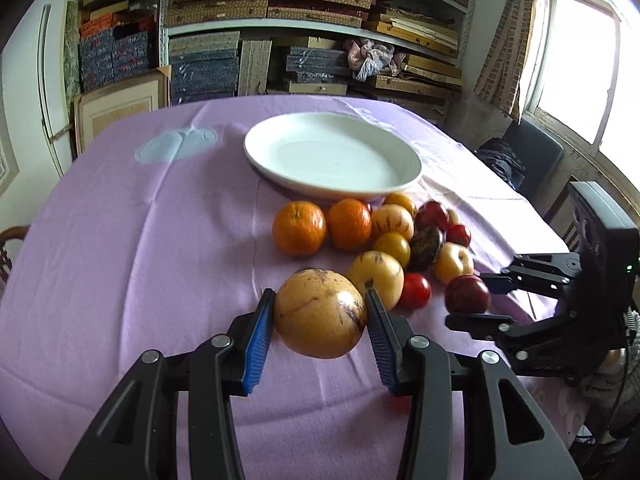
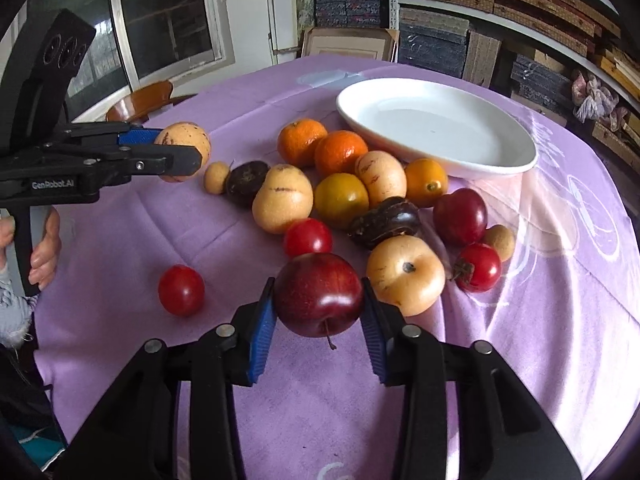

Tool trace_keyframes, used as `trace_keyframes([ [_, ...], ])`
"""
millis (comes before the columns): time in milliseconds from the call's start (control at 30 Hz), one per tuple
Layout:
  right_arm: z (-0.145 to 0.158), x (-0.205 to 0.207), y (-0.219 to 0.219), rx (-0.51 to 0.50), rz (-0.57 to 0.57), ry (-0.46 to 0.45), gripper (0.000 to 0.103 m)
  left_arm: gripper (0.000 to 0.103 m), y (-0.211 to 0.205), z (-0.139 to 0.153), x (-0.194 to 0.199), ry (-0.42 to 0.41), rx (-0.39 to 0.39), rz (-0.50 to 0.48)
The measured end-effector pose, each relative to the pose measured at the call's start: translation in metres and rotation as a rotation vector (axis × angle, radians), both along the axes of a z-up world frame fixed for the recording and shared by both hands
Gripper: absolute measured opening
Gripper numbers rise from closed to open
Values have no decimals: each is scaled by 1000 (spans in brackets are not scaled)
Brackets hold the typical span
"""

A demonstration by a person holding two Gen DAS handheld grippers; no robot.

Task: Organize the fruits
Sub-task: 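Carry both fruits over the white plate and open both tools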

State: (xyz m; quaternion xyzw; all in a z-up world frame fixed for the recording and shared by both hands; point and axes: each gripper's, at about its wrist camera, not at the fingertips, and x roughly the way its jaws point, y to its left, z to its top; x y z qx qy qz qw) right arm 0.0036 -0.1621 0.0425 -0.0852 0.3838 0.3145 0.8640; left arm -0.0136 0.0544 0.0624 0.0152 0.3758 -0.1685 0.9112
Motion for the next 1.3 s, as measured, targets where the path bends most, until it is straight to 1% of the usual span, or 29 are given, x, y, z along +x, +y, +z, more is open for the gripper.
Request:
trace_keyframes([
  [167,46,3,-40,156,-79,-23,39,45,-5,40,12,-66,25,6],
  [300,83,24,-65,211,-147,-56,39,45,-16,64,32,-84,12,1],
  [367,97,41,-73,200,-186,-81,39,45,-26,69,47,-94,28,7],
  [433,103,64,-72,145,-228,-120,39,45,-35,67,62,-89,33,8],
  [533,90,101,-63,97,-243,-107,39,45,-46,51,92,-61,39,18],
  [633,66,133,-45,57,-237,-88,39,45,-54,33,118,-36,57,31],
  [700,50,149,-36,47,-232,-72,39,45,-57,21,136,-9,49,34],
  [767,37,159,-28,23,-237,-76,39,45,-60,13,147,8,55,30],
  [833,27,166,-24,21,-230,-61,39,45,-63,4,158,16,77,36],
  [933,19,170,-22,9,-231,-74,41,46,-58,-5,169,34,56,37],
  [967,18,170,-22,14,-229,-72,41,46,-55,-8,173,39,55,45],
  [1033,18,170,-25,28,-228,-82,41,47,-48,-9,176,46,23,49],
  [1067,19,169,-26,36,-227,-85,41,50,-45,-10,177,50,7,49],
  [1100,21,168,-28,44,-228,-89,41,52,-43,-10,177,55,-1,48],
  [1167,26,165,-30,51,-232,-99,41,52,-39,-8,174,47,1,50],
  [1267,43,152,-38,79,-240,-131,41,52,-32,9,160,11,6,54],
  [1300,52,143,-40,95,-243,-145,44,52,-31,17,152,-4,14,56],
])
